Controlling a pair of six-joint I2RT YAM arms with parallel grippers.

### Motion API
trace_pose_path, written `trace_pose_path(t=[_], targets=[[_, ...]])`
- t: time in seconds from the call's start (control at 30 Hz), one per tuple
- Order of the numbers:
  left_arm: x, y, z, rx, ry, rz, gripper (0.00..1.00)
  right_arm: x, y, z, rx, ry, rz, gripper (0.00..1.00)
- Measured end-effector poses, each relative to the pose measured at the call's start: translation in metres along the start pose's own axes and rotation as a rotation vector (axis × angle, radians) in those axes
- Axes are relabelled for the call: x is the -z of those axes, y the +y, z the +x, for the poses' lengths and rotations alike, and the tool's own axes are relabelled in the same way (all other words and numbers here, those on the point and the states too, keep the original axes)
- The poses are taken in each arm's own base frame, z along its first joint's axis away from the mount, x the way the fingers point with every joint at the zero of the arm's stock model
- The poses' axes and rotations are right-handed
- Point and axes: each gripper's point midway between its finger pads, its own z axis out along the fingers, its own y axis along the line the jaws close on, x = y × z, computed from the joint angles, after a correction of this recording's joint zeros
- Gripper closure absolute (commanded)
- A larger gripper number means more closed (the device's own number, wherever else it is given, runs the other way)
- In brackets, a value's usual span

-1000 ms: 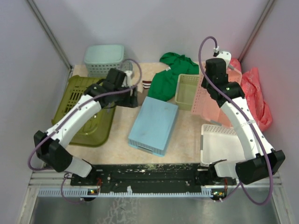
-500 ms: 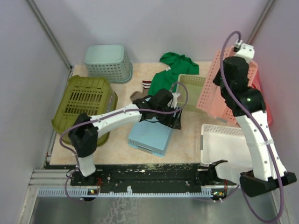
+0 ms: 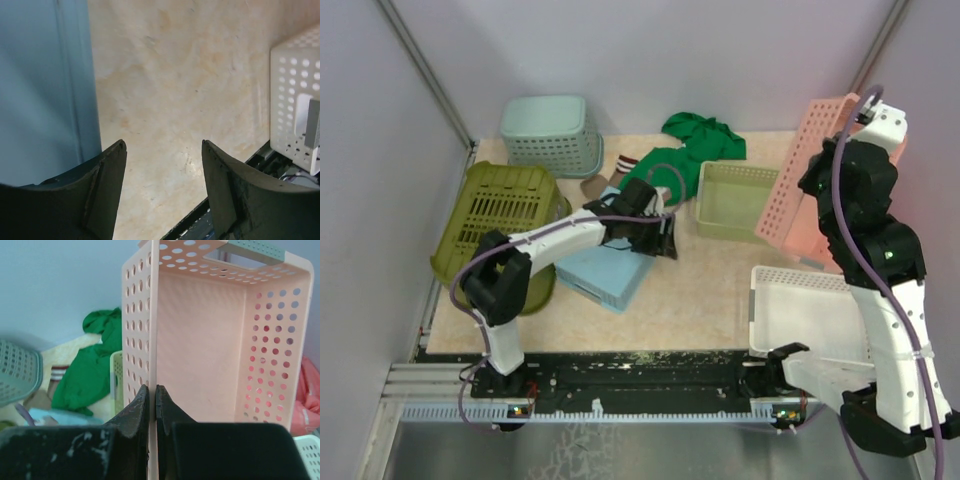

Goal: Turn the large container upside down

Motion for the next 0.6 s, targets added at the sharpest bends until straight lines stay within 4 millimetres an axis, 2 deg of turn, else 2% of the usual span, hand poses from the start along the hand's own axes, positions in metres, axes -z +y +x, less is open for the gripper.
trace_pose_path(t=[0.13, 0.2, 0.37, 0.5, 0.6], targets=[[0.016, 0.043, -0.024, 0.053, -0.061, -0.074, 0.32, -0.006, 0.02, 0.028, 0.006, 0.089, -0.099, 1.0], [0.023, 0.059, -0.029, 0.07, -0.076, -0.104, 0.32, -0.007, 0.034, 0.045, -0.007, 0.147, -0.166, 1.0], [0.033, 0.074, -0.023, 0.084, -0.077, -0.128, 0.32, 0.001, 0.069, 0.069, -0.066, 0.261, -0.344, 1.0], [0.043, 0.079, -0.009, 0.093, -0.069, -0.135, 0.32, 0.016, 0.106, 0.08, -0.169, 0.33, -0.543, 1.0], [0.053, 0.091, -0.006, 0.119, -0.079, -0.133, 0.33, 0.029, 0.132, 0.099, -0.263, 0.401, -0.702, 1.0]])
